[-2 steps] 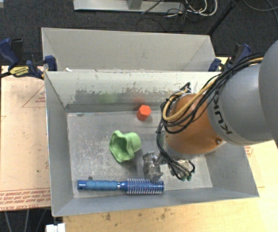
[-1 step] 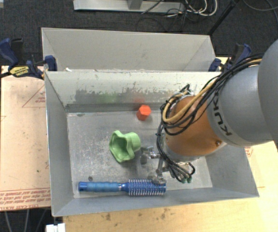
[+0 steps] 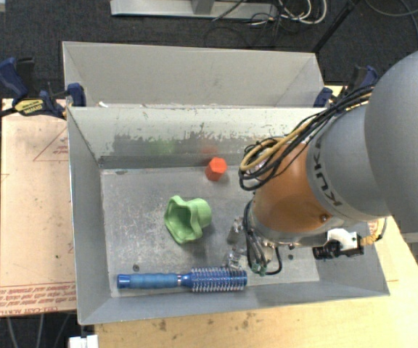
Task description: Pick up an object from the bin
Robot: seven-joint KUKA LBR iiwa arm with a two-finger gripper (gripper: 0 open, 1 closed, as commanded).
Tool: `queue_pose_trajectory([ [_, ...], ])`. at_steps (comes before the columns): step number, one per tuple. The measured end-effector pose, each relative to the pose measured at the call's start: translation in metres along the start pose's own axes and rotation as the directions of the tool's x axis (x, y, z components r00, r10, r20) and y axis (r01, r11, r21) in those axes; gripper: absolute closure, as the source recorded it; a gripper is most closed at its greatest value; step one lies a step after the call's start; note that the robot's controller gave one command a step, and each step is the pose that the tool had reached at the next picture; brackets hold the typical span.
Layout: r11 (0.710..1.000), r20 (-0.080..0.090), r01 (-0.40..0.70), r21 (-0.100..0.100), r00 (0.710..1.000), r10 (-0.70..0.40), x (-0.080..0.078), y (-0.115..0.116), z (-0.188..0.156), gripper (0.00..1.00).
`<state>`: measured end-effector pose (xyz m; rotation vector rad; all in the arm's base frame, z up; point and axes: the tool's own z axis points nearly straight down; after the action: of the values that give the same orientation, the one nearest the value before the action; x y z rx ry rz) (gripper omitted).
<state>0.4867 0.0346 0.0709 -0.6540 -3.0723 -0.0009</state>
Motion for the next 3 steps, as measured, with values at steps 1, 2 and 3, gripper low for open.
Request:
queue_pose_trajectory([
  [1,0.885,0.020,0.465,-0.003,0.885,-0.465,0.003,0.002,-0.002,0.00],
  [2,0.885,0.001,0.466,-0.001,0.885,-0.466,0.007,-0.001,0.001,1.00],
  [3,0.943,0.008,0.332,-0.001,0.943,-0.332,-0.011,0.005,-0.069,1.00],
])
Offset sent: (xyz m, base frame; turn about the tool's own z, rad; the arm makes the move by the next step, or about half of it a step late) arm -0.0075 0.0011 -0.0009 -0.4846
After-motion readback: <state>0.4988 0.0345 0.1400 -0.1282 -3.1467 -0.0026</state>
